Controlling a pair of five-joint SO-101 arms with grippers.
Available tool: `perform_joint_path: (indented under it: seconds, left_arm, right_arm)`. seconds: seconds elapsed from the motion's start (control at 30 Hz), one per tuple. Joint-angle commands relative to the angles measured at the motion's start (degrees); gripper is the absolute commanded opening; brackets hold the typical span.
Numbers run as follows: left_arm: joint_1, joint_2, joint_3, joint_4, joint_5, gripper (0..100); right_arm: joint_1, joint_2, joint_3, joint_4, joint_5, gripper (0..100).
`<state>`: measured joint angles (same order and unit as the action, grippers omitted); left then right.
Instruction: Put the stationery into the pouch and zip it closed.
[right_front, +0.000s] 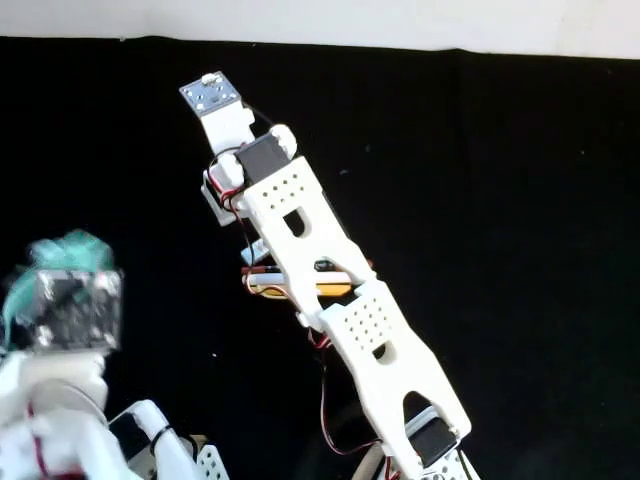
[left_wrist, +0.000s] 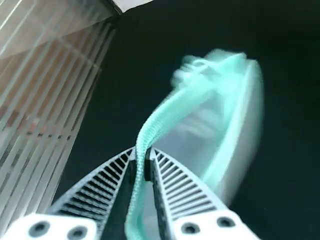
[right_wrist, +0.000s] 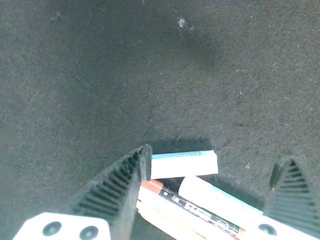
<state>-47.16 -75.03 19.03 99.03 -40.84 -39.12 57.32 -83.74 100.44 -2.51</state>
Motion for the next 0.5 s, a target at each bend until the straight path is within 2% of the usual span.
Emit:
perform_joint_path:
  seconds: [0.0,0.2,0.47]
  left_arm:
    - [2.9,9.6,-8.9,-2.5,0.7,1]
    - [9.4,21.5,-20.4,-2.7,0.7,1]
    - [18.9,30.2,-22.2,-3.3,5.9,1]
  right_arm:
    - [0.0,-0.7,-0.1,0.6,-0.3,37.2]
    - [0.0,-0.7,-0.1,0.6,-0.3,37.2]
    - [0.0,-0.7,0.0,0.6,-0.3,37.2]
